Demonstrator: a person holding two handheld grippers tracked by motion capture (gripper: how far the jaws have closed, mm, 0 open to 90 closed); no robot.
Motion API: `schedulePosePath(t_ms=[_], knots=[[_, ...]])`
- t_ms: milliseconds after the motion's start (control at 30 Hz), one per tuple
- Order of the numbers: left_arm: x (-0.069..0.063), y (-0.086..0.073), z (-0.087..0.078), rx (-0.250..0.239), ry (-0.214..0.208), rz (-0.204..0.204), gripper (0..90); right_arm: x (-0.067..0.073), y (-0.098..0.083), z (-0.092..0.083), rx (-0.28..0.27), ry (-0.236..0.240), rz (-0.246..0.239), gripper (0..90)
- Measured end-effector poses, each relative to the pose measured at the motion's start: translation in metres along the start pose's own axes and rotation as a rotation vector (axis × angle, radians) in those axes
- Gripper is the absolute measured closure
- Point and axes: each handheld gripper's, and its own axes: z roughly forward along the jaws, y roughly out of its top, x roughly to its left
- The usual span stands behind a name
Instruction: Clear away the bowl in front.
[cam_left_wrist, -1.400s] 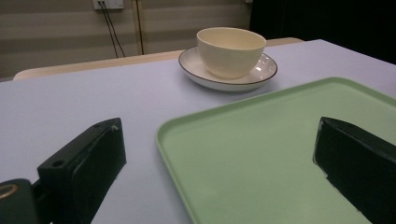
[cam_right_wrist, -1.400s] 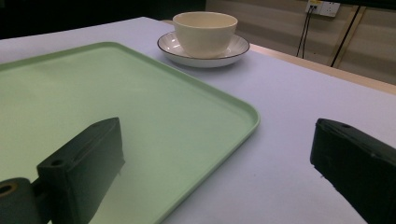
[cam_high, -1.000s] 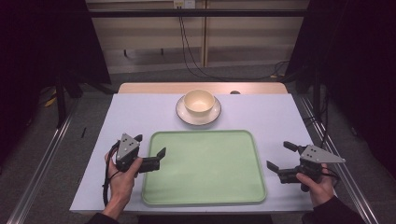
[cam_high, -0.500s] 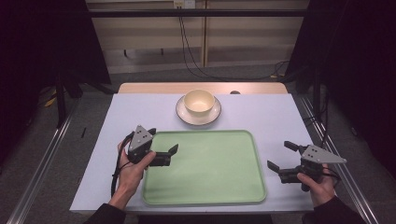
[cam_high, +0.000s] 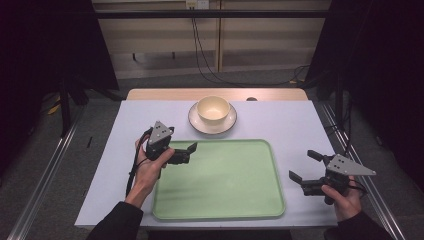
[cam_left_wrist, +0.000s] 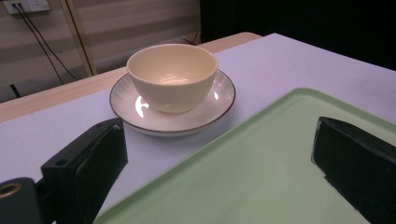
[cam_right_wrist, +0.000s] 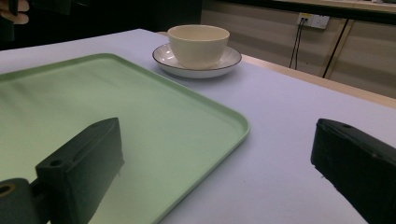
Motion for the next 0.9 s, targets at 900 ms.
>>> schedulePosePath(t_ms=[900], knots=[[0.031,0.032,0.063,0.015,0.019,-0.021,13.3,-0.002,0.000,-0.001,-0.002,-0.001,0.003,2.2]])
